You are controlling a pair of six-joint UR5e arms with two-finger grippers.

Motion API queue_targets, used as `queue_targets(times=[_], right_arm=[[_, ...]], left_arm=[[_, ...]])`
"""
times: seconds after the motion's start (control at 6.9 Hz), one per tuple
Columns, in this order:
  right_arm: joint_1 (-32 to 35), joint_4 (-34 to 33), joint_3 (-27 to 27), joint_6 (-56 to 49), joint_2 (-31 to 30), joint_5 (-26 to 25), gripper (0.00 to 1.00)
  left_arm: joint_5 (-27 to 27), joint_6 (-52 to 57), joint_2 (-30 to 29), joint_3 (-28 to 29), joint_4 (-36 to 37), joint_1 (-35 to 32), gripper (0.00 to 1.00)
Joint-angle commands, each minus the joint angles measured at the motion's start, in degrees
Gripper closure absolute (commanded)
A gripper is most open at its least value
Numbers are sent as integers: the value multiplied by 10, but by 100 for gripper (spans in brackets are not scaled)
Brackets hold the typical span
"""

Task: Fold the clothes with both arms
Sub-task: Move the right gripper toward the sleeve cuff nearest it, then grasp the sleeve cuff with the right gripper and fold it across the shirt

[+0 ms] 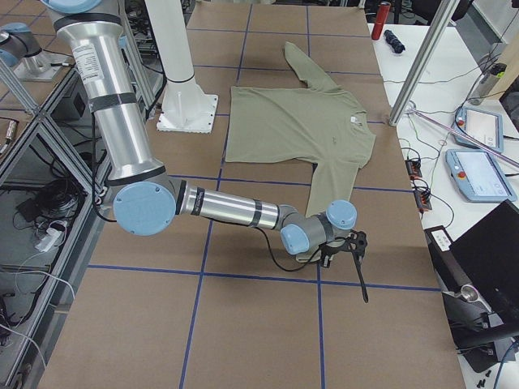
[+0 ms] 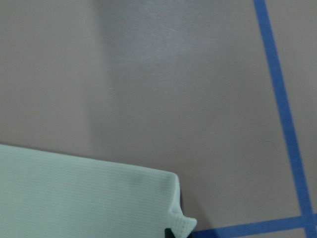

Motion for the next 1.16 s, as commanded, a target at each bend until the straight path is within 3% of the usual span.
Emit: queue_targets(times=[0.0,0.14,0.29,0.58,0.72,1.01], right_arm=[[-57,3,129,142,2,14,100],[-103,2,172,240,29,-6,100],[-148,0,179,343,87,-34,100],[-263,-26,166,529,239,-153,100],[-317,-25,142,562,303,-222,100],[-377,-15,-15,563,468,-280,100]], left_arm=[[-5,0,0,-2,0,0,0],[-5,0,0,0,-1,0,0],[-5,0,0,0,0,0,0],[-5,0,0,-2,-1,0,0],[-13,0,0,-1,-1,0,0],[-13,1,0,1,-1,0,0]])
